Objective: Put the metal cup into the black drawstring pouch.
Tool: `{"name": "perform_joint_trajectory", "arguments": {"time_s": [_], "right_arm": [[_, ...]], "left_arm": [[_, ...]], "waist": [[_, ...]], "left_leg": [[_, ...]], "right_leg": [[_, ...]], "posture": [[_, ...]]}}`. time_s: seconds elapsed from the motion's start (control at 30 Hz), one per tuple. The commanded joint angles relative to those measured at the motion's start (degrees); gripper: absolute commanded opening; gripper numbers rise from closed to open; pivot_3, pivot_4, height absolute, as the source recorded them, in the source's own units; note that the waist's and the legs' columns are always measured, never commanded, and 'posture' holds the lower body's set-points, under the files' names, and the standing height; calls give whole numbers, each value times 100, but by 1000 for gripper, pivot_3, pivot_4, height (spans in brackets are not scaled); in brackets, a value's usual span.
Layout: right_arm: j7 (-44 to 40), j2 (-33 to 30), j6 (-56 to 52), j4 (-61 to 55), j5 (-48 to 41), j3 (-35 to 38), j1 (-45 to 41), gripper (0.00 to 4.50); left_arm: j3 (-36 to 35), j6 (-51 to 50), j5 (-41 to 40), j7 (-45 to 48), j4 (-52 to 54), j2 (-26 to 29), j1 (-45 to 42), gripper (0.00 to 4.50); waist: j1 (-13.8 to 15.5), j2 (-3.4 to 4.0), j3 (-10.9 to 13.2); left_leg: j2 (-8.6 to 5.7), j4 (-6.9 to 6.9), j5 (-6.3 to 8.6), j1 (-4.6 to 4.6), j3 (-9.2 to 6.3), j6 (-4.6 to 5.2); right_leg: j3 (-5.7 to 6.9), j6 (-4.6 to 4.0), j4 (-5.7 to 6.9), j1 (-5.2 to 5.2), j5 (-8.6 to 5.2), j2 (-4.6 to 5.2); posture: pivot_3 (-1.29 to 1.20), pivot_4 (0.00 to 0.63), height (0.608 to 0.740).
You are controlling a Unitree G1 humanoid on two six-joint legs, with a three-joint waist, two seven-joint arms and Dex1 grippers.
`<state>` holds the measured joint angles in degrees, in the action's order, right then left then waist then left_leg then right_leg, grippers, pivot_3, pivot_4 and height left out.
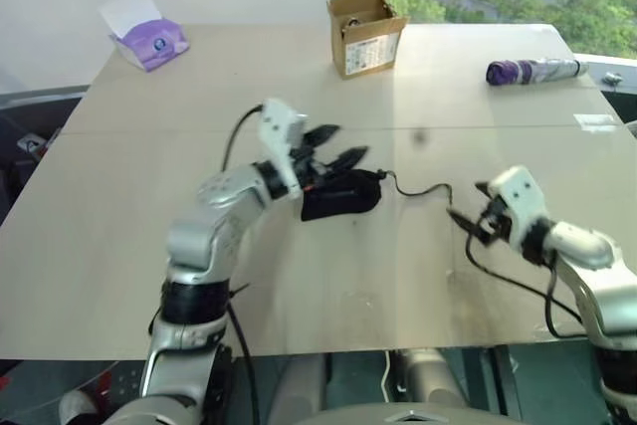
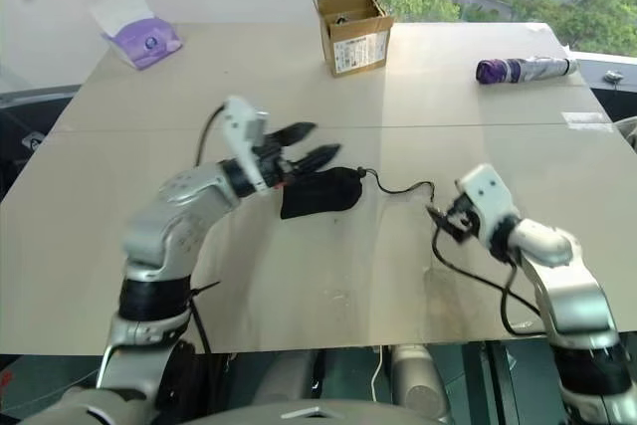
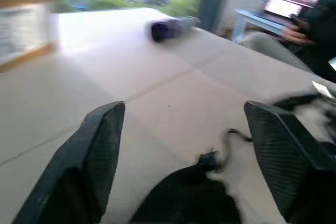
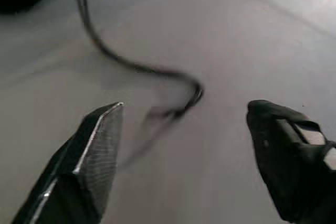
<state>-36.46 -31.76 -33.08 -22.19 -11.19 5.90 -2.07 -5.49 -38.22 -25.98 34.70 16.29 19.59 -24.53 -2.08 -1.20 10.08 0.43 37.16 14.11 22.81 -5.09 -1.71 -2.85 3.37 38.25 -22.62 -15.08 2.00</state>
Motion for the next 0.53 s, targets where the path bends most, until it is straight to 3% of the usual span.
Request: {"name": "perform_joint_trajectory", "arguments": {"time_s": [0.03,0.13,0.23,0.33,0.53], "right_arm": [[-458,-58,960,-783,-443,761,1039,4470],[-541,132,1483,-1020,-653,1156,1916,4470],[-422,261,1836,-1042,-651,1302,2246,4470],[40,589,2066,-1186,-514,1408,2547,4470],[346,758,2226,-1331,-373,1263,2681,4470]], "left_arm": [[-711,271,40,-338,955,247,1096,3543],[-1281,473,-129,-329,1291,372,2155,3543],[-1574,581,-241,-327,1412,433,2694,3543],[-1996,742,-317,-254,1523,492,3394,3543],[-2317,909,-521,-402,1629,457,3840,3543]], "waist": [[-12,2,-1],[-1,1,-2],[28,1,-2],[42,-1,-3],[75,-1,-3]], "left_leg": [[0,0,0,-3,2,0],[10,-11,1,-10,3,0],[10,4,0,-15,4,0],[17,8,1,-89,9,-1],[25,8,2,-97,21,-2]], "right_leg": [[-3,0,1,0,0,0],[-3,-1,-3,2,0,-5],[0,-1,-3,13,0,-6],[-1,1,-30,96,-23,-6],[-12,1,-33,101,-25,-1]], "posture": [[0,150,740],[0,150,740],[0,150,740],[0,150,740],[0,150,740]]}}
